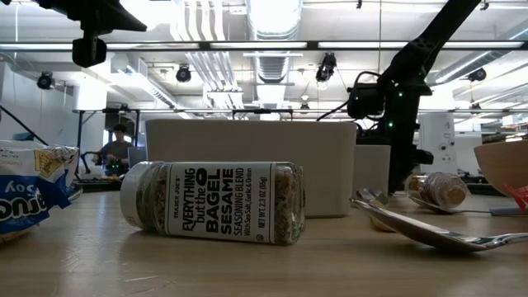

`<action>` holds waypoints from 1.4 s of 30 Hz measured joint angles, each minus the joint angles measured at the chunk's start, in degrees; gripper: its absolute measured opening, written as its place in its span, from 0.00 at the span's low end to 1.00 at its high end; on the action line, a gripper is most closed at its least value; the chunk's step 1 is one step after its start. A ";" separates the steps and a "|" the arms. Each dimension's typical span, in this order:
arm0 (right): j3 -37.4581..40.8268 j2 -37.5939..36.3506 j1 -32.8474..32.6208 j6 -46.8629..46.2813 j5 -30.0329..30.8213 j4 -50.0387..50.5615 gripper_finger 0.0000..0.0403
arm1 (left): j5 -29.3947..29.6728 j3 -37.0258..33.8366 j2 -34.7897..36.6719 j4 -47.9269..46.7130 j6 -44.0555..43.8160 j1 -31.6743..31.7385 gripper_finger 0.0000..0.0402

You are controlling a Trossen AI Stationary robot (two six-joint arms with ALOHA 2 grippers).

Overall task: Pick & Place Food Item
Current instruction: Put the white and orange spoon into the bottom gray bin

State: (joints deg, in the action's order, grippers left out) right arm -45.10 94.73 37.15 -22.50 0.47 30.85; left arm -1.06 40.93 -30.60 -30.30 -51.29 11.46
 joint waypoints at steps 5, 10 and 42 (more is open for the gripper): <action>-0.07 0.57 0.04 -0.02 -0.16 0.11 0.03 | 0.00 0.00 0.01 0.01 0.00 0.02 0.00; -0.07 0.57 0.04 -0.07 -0.11 0.48 0.02 | 0.00 0.00 -0.01 -0.01 -0.03 0.02 0.00; 0.42 -8.17 1.64 -0.02 -0.16 6.46 0.02 | 0.00 0.00 0.01 0.01 -0.13 0.02 0.00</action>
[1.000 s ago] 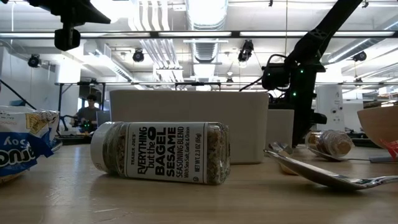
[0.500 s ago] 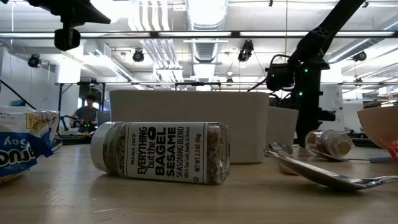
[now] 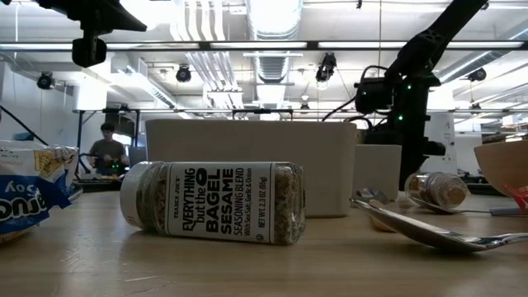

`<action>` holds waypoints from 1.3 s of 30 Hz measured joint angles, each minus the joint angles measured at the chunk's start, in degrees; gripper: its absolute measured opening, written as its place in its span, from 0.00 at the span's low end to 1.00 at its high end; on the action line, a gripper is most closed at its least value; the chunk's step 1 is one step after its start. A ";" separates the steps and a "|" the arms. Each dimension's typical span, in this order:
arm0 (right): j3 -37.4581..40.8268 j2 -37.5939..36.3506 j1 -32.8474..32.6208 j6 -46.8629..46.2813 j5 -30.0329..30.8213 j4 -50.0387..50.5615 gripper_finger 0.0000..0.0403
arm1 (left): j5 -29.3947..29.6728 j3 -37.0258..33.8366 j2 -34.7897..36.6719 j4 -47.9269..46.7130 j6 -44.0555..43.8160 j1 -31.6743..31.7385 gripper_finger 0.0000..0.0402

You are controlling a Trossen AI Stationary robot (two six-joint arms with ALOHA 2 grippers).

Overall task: Pick & Place Food Item
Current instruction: Put the white and orange spoon into the bottom gray bin

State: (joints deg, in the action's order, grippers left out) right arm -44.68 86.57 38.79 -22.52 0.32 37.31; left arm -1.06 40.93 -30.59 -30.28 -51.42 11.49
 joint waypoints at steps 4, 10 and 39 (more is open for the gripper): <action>-0.03 -1.82 0.00 0.00 -0.25 0.39 0.02 | 0.00 0.00 -0.02 -0.01 0.04 -0.01 0.00; -0.09 -6.37 0.04 -0.02 -0.55 2.15 0.02 | 0.01 0.00 -0.01 0.00 -0.34 -0.02 0.00; -0.20 -35.47 -7.82 -10.12 -14.54 -16.21 0.02 | 7.45 0.00 -12.13 6.06 -12.05 0.00 0.00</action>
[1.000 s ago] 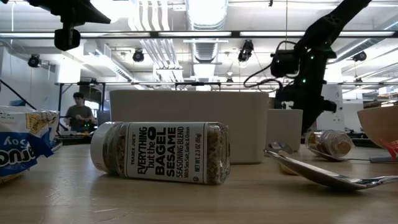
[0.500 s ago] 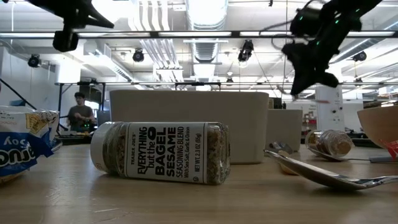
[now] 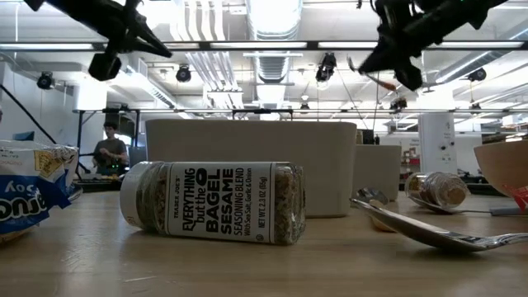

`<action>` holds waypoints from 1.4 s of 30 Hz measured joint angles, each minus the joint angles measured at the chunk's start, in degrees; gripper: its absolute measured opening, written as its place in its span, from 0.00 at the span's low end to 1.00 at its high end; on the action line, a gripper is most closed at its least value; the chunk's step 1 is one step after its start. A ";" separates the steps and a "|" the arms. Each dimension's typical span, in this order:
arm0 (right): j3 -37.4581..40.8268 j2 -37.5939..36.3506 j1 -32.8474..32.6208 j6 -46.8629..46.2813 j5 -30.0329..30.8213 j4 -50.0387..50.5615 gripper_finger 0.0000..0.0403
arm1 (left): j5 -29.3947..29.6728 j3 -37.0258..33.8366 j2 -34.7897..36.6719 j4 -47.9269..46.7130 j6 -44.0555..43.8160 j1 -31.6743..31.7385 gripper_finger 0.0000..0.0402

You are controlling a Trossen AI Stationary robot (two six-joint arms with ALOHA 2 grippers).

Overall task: Pick & Place Food Item
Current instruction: Put the white and orange spoon into the bottom gray bin

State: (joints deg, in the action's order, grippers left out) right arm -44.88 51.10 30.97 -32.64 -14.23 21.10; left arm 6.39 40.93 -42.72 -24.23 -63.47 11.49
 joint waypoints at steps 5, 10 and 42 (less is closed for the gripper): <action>0.00 0.94 -5.44 0.00 -0.43 -6.36 0.02 | -2.88 0.00 -1.08 0.73 0.48 -0.02 0.00; -2.00 3.50 -11.10 0.79 0.51 -9.95 0.02 | -3.01 0.00 -0.41 0.89 0.55 0.00 0.00; -43.74 42.51 -32.24 20.18 2.32 16.78 0.02 | -16.98 0.02 9.03 -9.57 8.91 -0.02 0.00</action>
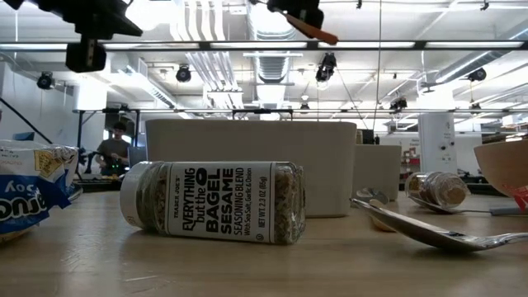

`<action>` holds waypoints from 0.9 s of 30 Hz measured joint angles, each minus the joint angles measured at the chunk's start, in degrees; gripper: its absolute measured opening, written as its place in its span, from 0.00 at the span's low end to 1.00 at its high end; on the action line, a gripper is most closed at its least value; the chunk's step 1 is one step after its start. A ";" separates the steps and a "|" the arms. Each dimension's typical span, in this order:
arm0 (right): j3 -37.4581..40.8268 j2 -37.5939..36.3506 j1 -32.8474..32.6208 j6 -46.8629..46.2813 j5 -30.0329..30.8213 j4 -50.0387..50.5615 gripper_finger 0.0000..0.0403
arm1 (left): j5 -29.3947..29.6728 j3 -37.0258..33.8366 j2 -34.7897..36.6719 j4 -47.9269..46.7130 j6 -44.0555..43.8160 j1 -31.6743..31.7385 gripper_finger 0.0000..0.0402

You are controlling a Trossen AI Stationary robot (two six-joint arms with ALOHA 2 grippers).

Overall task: Pick & Place Food Item
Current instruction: Put the white and orange spoon into the bottom gray bin

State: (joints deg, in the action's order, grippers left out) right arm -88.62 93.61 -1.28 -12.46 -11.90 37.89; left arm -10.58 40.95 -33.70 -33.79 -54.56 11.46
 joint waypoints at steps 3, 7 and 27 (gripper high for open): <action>0.00 2.11 -1.57 0.70 0.00 -0.27 0.02 | 0.01 0.00 1.30 -0.98 1.58 0.00 0.00; 0.00 5.01 -3.50 0.65 -0.12 -2.94 0.02 | -1.63 0.00 2.17 -1.06 1.63 0.00 0.00; -11.39 19.53 -5.14 6.17 1.91 3.43 0.02 | -7.55 0.00 3.57 -9.11 4.93 0.00 0.00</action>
State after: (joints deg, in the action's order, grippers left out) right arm -100.01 113.15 -6.42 -6.29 -10.00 41.32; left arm -18.13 40.95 -30.13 -42.90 -49.63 11.46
